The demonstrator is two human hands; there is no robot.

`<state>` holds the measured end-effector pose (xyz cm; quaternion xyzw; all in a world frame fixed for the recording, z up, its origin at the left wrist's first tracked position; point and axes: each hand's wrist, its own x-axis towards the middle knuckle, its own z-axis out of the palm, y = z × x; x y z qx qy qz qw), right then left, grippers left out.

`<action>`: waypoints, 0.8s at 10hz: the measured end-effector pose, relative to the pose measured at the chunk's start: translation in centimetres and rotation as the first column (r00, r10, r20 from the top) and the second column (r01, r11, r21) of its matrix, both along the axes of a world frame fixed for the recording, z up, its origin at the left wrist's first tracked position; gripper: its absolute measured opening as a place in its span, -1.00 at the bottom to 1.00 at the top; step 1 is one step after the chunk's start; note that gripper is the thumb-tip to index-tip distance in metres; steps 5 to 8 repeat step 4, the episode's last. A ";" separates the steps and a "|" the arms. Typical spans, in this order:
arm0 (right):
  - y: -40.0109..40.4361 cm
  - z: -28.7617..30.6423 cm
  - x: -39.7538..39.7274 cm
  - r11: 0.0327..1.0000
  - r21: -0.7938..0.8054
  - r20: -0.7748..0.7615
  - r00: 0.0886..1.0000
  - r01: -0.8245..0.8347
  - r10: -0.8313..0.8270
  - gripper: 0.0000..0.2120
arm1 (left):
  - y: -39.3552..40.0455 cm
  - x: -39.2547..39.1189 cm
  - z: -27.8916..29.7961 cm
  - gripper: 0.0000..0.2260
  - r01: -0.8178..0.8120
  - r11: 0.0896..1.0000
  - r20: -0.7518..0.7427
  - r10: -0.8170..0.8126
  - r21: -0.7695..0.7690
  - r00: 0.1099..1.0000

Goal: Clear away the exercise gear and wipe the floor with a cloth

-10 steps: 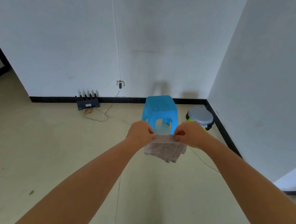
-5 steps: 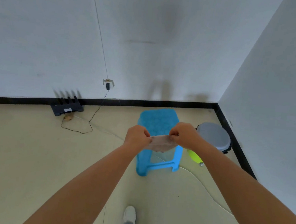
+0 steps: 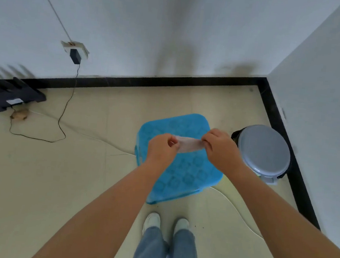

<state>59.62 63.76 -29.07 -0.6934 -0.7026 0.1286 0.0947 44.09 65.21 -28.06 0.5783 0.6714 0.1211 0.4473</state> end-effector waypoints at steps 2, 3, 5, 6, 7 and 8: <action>-0.9 -13.1 0.4 0.910 -0.411 0.207 0.966 -0.055 0.152 -0.77 | -1.3 0.5 -13.6 -0.71 0.111 0.981 -0.175 -0.139 -0.157 0.975; -2.3 -15.2 0.4 0.919 -0.378 0.104 0.981 -0.113 0.163 -0.83 | -3.0 -1.1 -16.2 -0.62 0.196 0.978 -0.382 -0.152 0.078 0.911; -1.0 -12.4 1.1 0.999 -0.040 -0.239 0.971 0.009 -0.018 -0.70 | -4.4 -2.6 -19.0 -0.55 0.395 0.884 -0.593 -0.182 0.251 0.784; -1.0 -12.4 1.1 0.999 -0.040 -0.239 0.971 0.009 -0.018 -0.70 | -4.4 -2.6 -19.0 -0.55 0.395 0.884 -0.593 -0.182 0.251 0.784; -1.0 -12.4 1.1 0.999 -0.040 -0.239 0.971 0.009 -0.018 -0.70 | -4.4 -2.6 -19.0 -0.55 0.395 0.884 -0.593 -0.182 0.251 0.784; -1.0 -12.4 1.1 0.999 -0.040 -0.239 0.971 0.009 -0.018 -0.70 | -4.4 -2.6 -19.0 -0.55 0.395 0.884 -0.593 -0.182 0.251 0.784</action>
